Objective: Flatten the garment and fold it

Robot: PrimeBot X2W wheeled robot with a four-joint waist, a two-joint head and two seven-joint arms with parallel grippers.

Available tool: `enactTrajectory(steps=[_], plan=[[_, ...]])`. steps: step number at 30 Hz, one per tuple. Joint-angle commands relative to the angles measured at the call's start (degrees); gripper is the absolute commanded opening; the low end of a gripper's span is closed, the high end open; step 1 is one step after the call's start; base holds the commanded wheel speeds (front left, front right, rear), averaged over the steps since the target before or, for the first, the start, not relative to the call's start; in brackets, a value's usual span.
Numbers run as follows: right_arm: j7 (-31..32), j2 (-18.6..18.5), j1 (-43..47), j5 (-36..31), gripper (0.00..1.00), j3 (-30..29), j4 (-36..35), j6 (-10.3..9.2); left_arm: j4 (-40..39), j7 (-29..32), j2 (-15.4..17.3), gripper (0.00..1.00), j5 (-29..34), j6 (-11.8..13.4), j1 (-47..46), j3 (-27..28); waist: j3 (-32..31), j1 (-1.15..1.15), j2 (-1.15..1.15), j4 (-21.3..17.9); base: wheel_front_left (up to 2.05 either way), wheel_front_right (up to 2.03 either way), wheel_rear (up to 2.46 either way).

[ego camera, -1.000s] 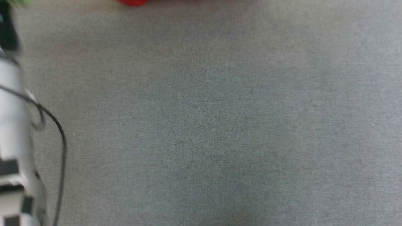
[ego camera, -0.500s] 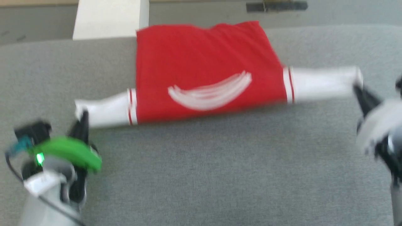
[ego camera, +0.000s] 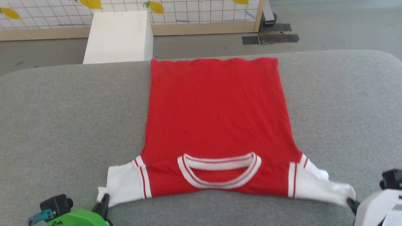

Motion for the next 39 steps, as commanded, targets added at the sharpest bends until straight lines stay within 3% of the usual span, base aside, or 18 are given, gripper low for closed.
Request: enactTrajectory(steps=[1,7,12,13,14,15,29,34,39], plan=[[1.1,0.1,1.6,0.0,0.0,-0.7,0.2,-0.11,-0.2,0.8,0.3,0.0,-0.1,1.1,1.9,0.0,-0.5,0.01,0.0,0.6,0.0,0.0,0.0],[0.6,0.3,5.0,3.3,0.0,-1.0,6.4,-0.11,-0.1,3.3,-0.1,0.0,0.2,3.6,6.5,-0.7,-1.4,0.01,0.0,1.4,0.0,0.0,0.0],[-4.9,0.3,4.4,4.2,0.0,1.1,12.8,-0.11,0.3,3.1,-1.6,0.0,-0.6,3.2,6.9,-1.6,-1.8,0.01,0.0,2.2,0.0,0.0,0.0],[-6.6,0.3,4.1,4.0,0.28,1.5,13.5,-0.11,0.3,2.8,-1.9,0.0,-1.0,2.9,6.6,-1.6,-1.9,0.01,0.0,2.4,0.0,0.0,0.0],[-7.7,0.3,3.8,4.3,0.81,1.9,14.0,-0.11,0.3,2.7,-2.0,0.0,-1.2,2.7,6.4,-1.7,-2.0,0.01,0.0,2.6,0.0,0.0,0.0],[-9.0,0.3,3.5,5.0,1.0,2.1,14.2,-0.11,0.2,2.4,-2.0,0.0,-1.2,2.4,6.1,-1.7,-2.1,0.01,0.0,2.7,0.0,0.0,0.0],[-32.1,0.3,-7.7,-0.6,1.0,-0.1,7.6,-0.11,-0.3,0.0,-2.4,0.0,-0.4,0.2,2.5,-3.7,-0.4,0.01,0.0,6.6,0.0,0.0,0.0],[-39.3,-1.7,-18.1,-1.5,1.0,-0.1,13.1,-0.11,-0.6,-0.7,-2.8,0.0,-0.2,-0.8,0.2,-4.8,3.2,0.01,0.0,9.4,0.0,0.0,0.0],[-41.9,-5.2,-30.5,-1.2,1.0,-1.0,22.3,-0.11,-0.5,-1.8,-3.5,0.0,-0.2,-1.5,-2.5,-5.6,7.8,0.01,0.0,12.4,0.0,0.0,0.0]])
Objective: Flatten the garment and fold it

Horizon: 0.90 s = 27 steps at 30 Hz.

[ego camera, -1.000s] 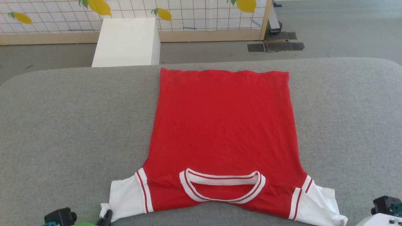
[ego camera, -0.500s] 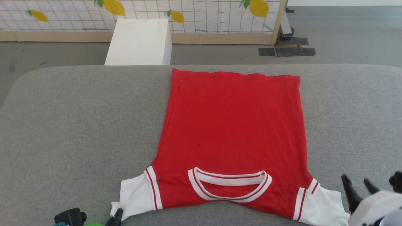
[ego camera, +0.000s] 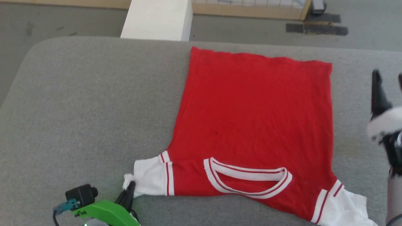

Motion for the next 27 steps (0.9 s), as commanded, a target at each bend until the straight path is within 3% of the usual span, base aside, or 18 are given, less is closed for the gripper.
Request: enactTrajectory(steps=[1,8,13,19,26,27], plan=[[-0.4,-1.1,-4.1,-0.1,1.0,-0.2,2.9,-0.09,0.5,-0.3,-0.5,0.0,0.5,-0.5,-1.5,-0.4,4.9,0.0,0.0,3.9,0.0,0.0,0.0],[3.9,-6.1,-18.6,-4.8,1.0,-0.7,16.2,-0.09,2.4,-2.2,-1.7,0.0,0.4,-1.7,-5.3,-1.9,11.4,0.0,0.0,8.0,0.0,0.0,0.0],[12.5,-8.5,-26.3,-9.9,1.0,-2.6,23.1,-0.09,3.9,-3.6,-2.6,0.0,0.1,-2.6,-7.8,-3.3,15.3,0.0,0.0,10.4,0.0,0.0,0.0],[25.1,-9.6,-31.9,-15.2,1.0,-5.9,26.4,-0.09,5.6,-5.0,-3.3,0.0,-0.4,-3.3,-9.7,-4.6,18.7,0.0,0.0,12.2,0.0,0.0,0.0],[37.2,-8.1,-33.5,-19.2,1.0,-8.8,24.8,-0.09,7.1,-6.4,-3.5,0.0,-0.7,-3.7,-10.7,-5.4,20.0,0.0,0.0,12.6,0.0,0.0,0.0],[37.9,-7.8,-33.3,-19.5,0.73,-9.3,23.9,-0.09,7.4,-6.5,-3.5,0.0,-0.7,-3.7,-10.8,-5.5,20.1,0.0,0.0,12.6,0.0,0.0,0.0]])
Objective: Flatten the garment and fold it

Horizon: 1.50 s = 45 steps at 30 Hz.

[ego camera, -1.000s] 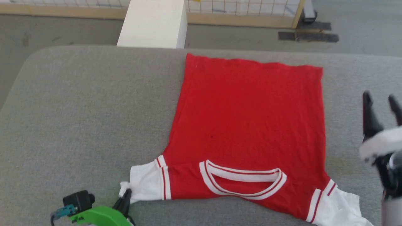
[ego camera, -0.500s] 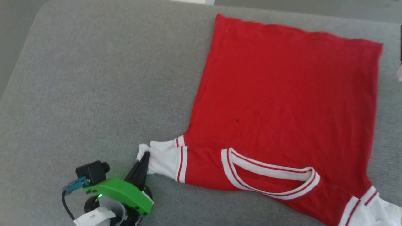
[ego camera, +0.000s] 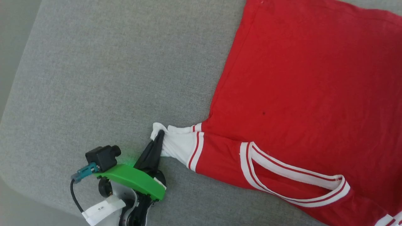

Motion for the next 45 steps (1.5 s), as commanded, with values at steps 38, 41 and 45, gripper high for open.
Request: enactTrajectory(steps=[38,41,45], plan=[[-13.5,14.0,55.9,15.2,0.0,-9.9,-20.0,-0.08,-1.6,5.4,6.5,0.0,-0.7,7.1,12.6,2.0,-21.2,0.0,-0.01,-12.9,0.0,0.0,0.0],[-9.9,14.0,56.9,16.5,0.42,-9.3,-20.3,-0.08,-1.9,5.6,6.6,0.0,-0.7,7.2,12.5,1.8,-21.3,0.0,-0.01,-12.7,0.0,0.0,0.0],[-14.3,14.0,56.6,18.0,1.0,-7.1,-23.9,-0.08,-2.0,5.9,6.7,0.0,-0.6,7.1,12.4,1.3,-21.6,0.0,-0.01,-12.1,0.0,0.0,0.0]])
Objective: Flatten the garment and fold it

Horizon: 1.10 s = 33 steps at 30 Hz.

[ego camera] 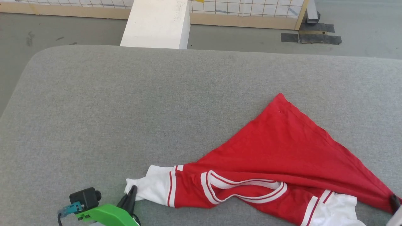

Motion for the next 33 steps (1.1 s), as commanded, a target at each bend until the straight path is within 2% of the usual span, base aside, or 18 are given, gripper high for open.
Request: enactTrajectory(steps=[1,4,8,10,14,21,26,33], plan=[[-3.0,0.6,0.2,0.1,1.0,1.2,-1.0,-0.09,-0.2,0.2,0.4,0.0,-0.1,0.4,0.5,-0.3,-0.2,0.0,0.0,0.5,0.0,0.0,0.0],[-9.9,0.6,-1.8,-1.0,1.0,4.0,-3.9,-0.09,-0.2,0.4,0.4,0.0,0.0,0.3,0.3,-0.7,-0.3,0.0,0.0,1.2,0.0,0.0,0.0],[-17.9,0.6,-5.7,-2.9,1.0,10.8,-6.5,-0.09,-0.2,0.4,0.2,0.0,0.0,0.3,0.0,-1.1,0.1,0.0,0.0,2.0,0.0,0.0,0.0],[-22.1,-1.0,-9.3,-4.1,1.0,17.0,-5.8,-0.09,-0.2,0.4,-0.1,0.0,0.0,0.0,-0.5,-1.6,0.8,0.0,0.0,2.8,0.0,0.0,0.0],[-25.0,-4.9,-15.4,-3.3,1.0,24.8,-1.3,-0.09,0.1,0.1,-0.5,0.0,0.0,-0.3,-1.4,-2.1,2.6,0.0,0.0,4.0,0.0,0.0,0.0],[-20.4,-11.8,-27.5,0.1,1.0,36.0,11.7,-0.09,1.3,-0.4,-1.7,0.0,-0.2,-1.1,-3.9,-3.2,6.2,0.0,0.0,6.8,0.0,0.0,0.0],[-11.3,-15.1,-34.9,2.6,1.0,42.0,20.3,-0.09,2.7,-1.2,-2.7,0.0,-0.3,-1.8,-5.6,-4.0,8.4,0.0,0.0,8.8,0.0,0.0,0.0],[2.0,-17.0,-40.8,5.0,1.0,46.6,26.9,-0.09,4.9,-2.1,-3.6,0.0,-0.6,-2.5,-7.3,-4.8,10.1,0.0,0.0,10.8,0.0,0.0,0.0]])
